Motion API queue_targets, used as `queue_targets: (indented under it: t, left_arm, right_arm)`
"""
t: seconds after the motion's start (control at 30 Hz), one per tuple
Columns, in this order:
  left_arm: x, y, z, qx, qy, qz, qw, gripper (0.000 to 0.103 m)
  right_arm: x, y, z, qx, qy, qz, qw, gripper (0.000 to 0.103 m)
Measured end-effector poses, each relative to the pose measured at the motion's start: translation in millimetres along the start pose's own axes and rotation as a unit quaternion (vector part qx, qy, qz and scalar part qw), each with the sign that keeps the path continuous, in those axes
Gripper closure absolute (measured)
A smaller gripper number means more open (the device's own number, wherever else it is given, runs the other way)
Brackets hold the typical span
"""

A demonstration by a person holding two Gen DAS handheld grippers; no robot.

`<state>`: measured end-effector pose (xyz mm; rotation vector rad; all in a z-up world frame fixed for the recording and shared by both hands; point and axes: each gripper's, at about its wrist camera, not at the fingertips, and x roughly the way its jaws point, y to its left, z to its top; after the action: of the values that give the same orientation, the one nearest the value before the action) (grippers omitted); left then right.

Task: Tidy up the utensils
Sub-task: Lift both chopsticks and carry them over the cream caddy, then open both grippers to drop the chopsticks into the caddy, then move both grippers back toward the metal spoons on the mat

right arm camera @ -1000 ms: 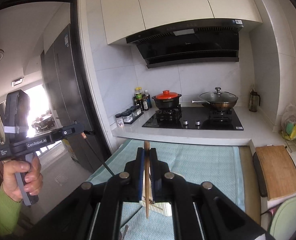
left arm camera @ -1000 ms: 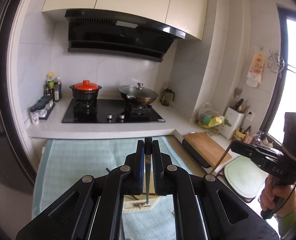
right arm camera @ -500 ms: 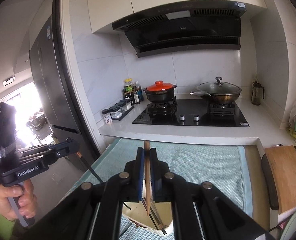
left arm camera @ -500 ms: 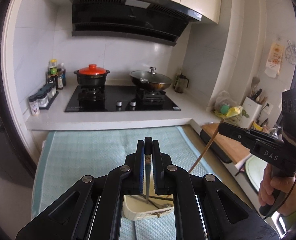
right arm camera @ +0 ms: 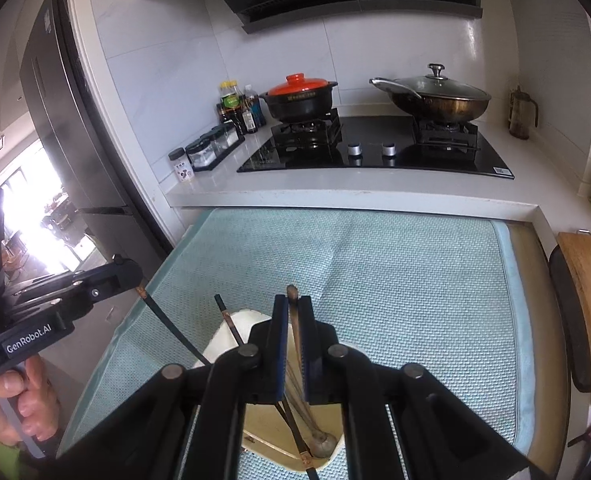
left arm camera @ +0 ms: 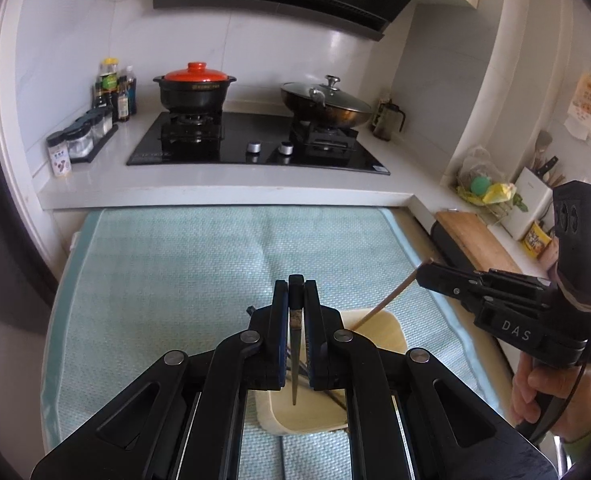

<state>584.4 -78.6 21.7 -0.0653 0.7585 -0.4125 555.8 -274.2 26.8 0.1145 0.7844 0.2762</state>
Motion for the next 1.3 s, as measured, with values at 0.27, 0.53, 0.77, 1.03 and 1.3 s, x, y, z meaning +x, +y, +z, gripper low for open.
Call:
queue_targets:
  t: [0.27,0.53,0.77,1.03,1.3]
  left_arm:
    - [20.0,-0.9,7.4,0.012,0.017,0.031,0.9993,0.096]
    - [-46.4,-4.4,27.4,0.0,-0.057,0.044,0.9974,0.017]
    - [-137.6,-10.9,-36.7,0.022,-0.091,0.021,0.9954,0.005]
    - [-171.8,10.7,-197.4,0.01,-0.015,0.029,0.9994,0.005]
    - [-158.5,-0.4,-324.1,-0.098,0.072,-0.026,0.9922,0.005]
  right_arm:
    - [16.3,-9.7,6.3,0.008,0.026,-0.006,1.0,0.097]
    - [-45.9,9.8,26.6,-0.009,-0.029,-0.013,0.999,0.046]
    - [-162.4,41.2,-20.6,-0.078,-0.101,-0.042,0.991,0.026]
    - [-215.6,32.4,-157.0,-0.102,-0.072,-0.058,0.991,0.024]
    - [-182.3,24.9,-286.7,-0.038,0.04,-0.027,0.998,0.024]
